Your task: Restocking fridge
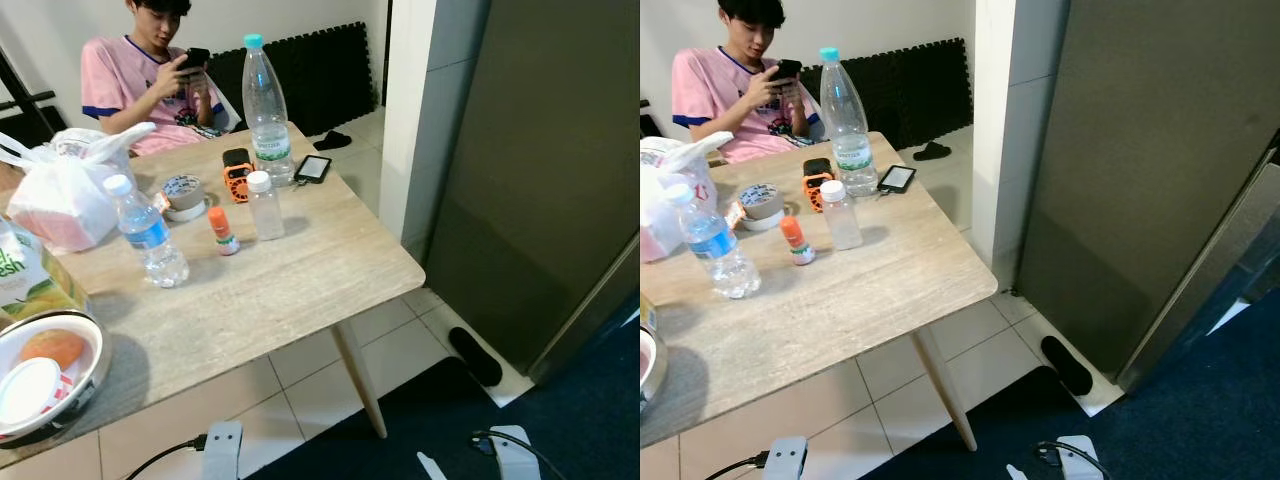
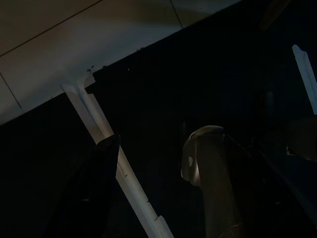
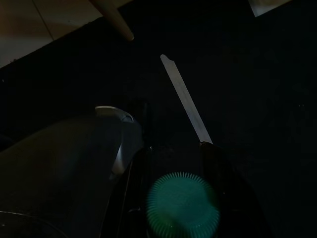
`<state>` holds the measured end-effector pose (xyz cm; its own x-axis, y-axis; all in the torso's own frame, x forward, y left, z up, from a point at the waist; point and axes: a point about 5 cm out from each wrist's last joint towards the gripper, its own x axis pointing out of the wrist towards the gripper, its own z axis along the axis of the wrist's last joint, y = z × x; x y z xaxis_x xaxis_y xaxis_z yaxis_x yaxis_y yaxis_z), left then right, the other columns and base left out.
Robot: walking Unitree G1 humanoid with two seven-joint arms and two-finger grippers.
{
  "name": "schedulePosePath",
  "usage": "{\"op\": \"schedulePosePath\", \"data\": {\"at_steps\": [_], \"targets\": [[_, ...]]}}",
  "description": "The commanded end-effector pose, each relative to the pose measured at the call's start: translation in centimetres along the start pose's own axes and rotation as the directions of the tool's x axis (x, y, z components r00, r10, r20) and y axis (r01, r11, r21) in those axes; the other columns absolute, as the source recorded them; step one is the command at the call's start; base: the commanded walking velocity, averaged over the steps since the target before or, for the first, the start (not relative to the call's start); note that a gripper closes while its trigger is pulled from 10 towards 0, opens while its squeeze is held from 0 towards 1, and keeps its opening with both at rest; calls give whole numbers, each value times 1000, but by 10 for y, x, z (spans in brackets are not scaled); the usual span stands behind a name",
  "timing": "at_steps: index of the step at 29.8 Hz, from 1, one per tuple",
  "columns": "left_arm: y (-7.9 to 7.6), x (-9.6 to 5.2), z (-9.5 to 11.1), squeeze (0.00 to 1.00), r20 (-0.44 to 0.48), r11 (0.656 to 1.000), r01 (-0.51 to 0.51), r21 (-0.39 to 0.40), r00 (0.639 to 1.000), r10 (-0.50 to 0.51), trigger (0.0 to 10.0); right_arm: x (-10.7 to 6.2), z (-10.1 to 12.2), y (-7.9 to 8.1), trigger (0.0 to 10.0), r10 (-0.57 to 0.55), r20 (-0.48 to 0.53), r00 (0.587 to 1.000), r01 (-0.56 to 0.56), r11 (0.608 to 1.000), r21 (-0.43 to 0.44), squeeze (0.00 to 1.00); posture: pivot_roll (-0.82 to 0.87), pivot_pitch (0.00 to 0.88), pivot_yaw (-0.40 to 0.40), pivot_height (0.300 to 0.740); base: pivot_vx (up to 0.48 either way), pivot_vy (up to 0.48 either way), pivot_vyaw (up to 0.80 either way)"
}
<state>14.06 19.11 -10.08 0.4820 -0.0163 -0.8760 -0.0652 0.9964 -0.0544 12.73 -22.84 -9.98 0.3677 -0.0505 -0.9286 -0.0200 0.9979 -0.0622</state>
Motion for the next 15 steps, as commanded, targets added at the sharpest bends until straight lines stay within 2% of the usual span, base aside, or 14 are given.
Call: {"op": "schedulePosePath", "data": {"at_steps": [1,9,12,15], "targets": [[11,-2,-4,0,-17,1000,-31,1,999,31,10000,0,6,0,10000,-6,9,1000,6,1000,-5,0,2,0,24,740,0,0,0],[15,-4,-8,0,-27,998,-52,-27,998,51,10000,2,23,5,10000,10,40,999,-9,1000,-28,0,11,0,14,740,0,0,-769],[15,-3,-8,0,-27,998,-51,-30,998,50,10000,2,24,4,10000,3,42,999,-2,999,-39,0,11,0,11,740,0,0,-413],[15,-3,-7,0,-26,998,-51,-33,998,50,10000,2,25,4,10000,-1,40,999,3,999,-50,0,14,0,8,740,0,0,0]]}}
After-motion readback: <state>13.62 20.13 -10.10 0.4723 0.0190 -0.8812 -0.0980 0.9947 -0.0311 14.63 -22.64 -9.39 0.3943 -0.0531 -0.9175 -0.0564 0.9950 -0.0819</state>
